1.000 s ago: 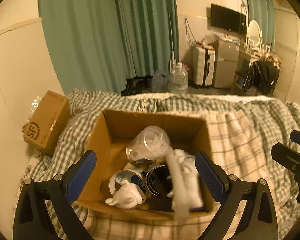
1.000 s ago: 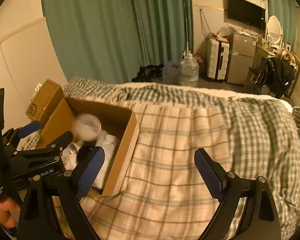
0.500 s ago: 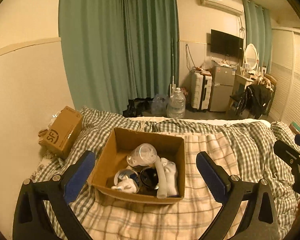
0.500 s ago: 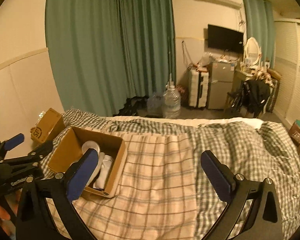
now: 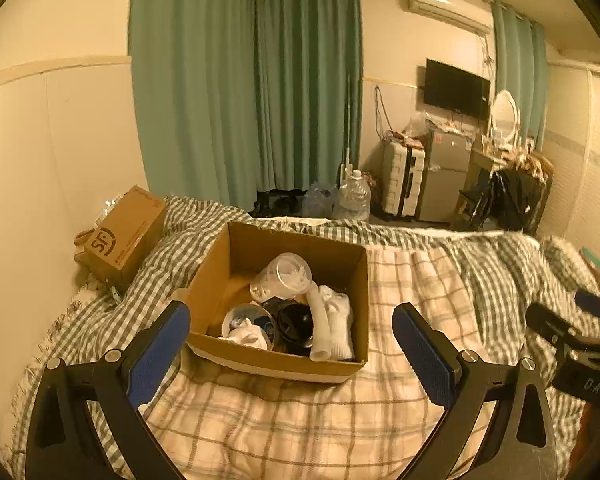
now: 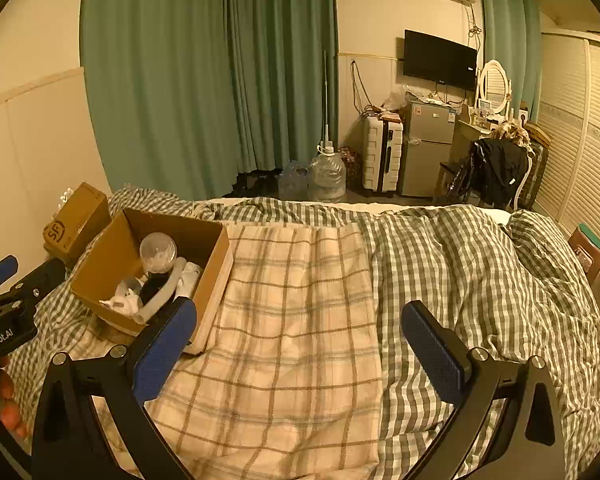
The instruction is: Organize objects
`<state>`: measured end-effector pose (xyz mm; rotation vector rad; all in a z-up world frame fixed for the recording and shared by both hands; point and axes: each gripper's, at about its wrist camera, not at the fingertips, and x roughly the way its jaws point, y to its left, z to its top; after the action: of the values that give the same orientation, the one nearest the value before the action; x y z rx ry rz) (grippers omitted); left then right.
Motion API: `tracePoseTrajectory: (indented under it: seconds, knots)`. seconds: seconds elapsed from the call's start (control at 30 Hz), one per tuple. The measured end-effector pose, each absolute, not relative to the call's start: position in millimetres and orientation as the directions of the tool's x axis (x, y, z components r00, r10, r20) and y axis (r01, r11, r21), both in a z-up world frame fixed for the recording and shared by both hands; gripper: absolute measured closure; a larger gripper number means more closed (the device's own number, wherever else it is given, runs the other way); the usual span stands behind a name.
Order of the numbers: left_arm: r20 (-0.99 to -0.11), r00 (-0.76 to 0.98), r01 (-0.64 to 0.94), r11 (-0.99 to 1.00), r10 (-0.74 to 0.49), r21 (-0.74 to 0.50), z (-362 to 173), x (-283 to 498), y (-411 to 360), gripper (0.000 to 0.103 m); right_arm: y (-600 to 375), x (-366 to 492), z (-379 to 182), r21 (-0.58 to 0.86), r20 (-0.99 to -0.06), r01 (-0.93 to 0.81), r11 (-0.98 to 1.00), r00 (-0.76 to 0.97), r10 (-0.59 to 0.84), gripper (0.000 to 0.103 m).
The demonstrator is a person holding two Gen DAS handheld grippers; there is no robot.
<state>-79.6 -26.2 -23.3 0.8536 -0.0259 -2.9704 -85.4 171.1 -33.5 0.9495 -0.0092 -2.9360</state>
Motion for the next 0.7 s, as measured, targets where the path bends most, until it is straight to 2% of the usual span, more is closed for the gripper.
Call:
tracePoseTrajectory:
  seconds: [0.13,0.7]
  knots:
    - [-0.534,-0.843,0.029,-0.997,-0.064,0.074,-28.0,-79.5,-17.8,0.0,172.9,-85.7,-35.8,0.033,-0.587,0.054,-0.998,-0.807,-0.063,0.0]
    - [-0.542,-0.835,0.068,-0.995,-0.094,0.068,-32.4,-77.4,-27.7,0.0,165.3,-86.1,-41.6,0.036,-0.599,0.07,-0.997,-0.797,-0.078,0.0]
